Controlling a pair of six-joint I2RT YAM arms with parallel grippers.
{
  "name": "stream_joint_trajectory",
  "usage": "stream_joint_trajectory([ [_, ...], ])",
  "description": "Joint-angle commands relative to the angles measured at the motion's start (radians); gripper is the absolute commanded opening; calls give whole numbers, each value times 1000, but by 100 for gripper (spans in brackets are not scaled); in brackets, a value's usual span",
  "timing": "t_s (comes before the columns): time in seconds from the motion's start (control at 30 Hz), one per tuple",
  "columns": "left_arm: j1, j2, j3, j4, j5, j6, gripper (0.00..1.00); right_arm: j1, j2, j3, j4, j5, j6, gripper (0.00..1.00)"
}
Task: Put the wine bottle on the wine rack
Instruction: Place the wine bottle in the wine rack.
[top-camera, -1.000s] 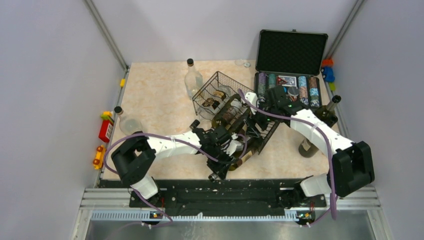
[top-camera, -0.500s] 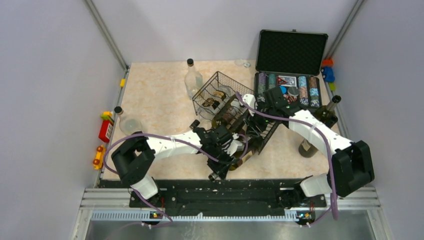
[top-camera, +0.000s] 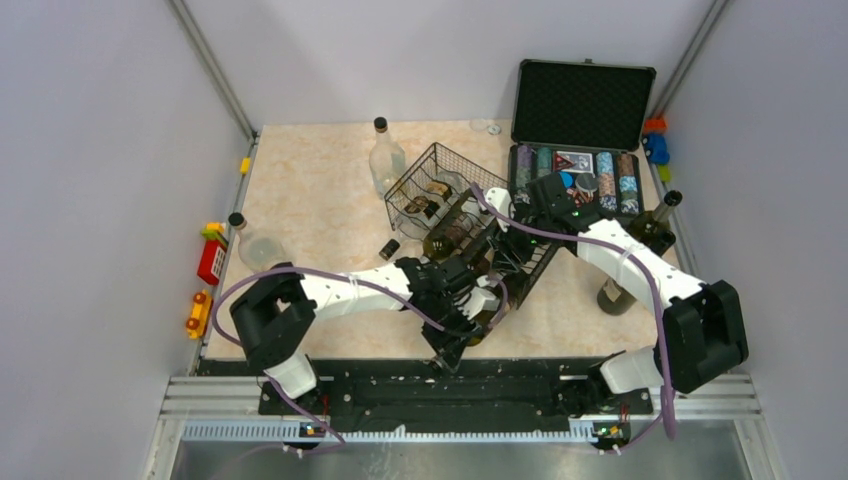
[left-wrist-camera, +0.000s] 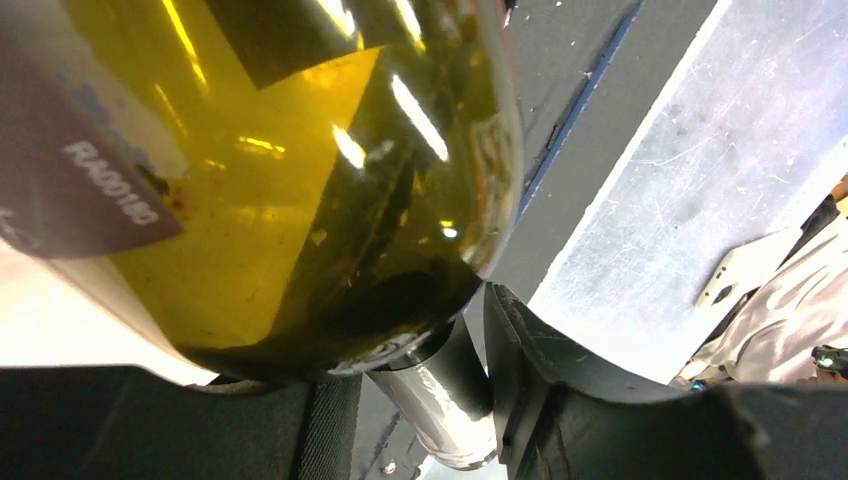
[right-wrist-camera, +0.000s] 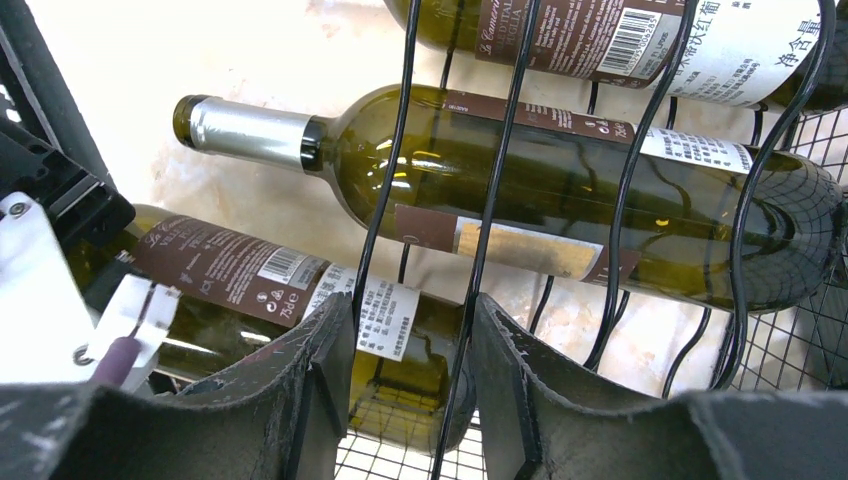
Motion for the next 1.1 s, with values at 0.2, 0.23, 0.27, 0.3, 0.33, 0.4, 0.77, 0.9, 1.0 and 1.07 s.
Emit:
stream_joint_trajectory([
  [0.2,-9,40,96,64,46,54,42,23,27,-3,31,-13,-14,39],
  [0.23,-8,44,102,69,47,49,41,23,26,-3,30,-13,-15,39],
  [0.27,-9,48,109,70,48,44,41,23,25,-3,31,-13,-14,38],
  [0.3,-8,53,116,70,49,41,42,23,26,-2,30,-13,-13,38],
  [0.33,-9,59,120,68,49,40,42,23,24,-1,29,-13,-14,38],
  [0.4,-8,66,121,75,40,35,42,23,21,-1,28,-11,-13,38],
  [0.77,-8,70,119,221,-48,-72,44,23,17,4,30,-5,1,39],
  [0.9,-9,74,125,260,-98,-105,45,20,13,8,37,22,19,44],
  [1.0,-8,79,126,284,-116,-121,45,12,8,21,24,37,22,51],
  [1.07,-9,81,125,300,-116,-129,45,6,-3,28,17,40,24,55],
])
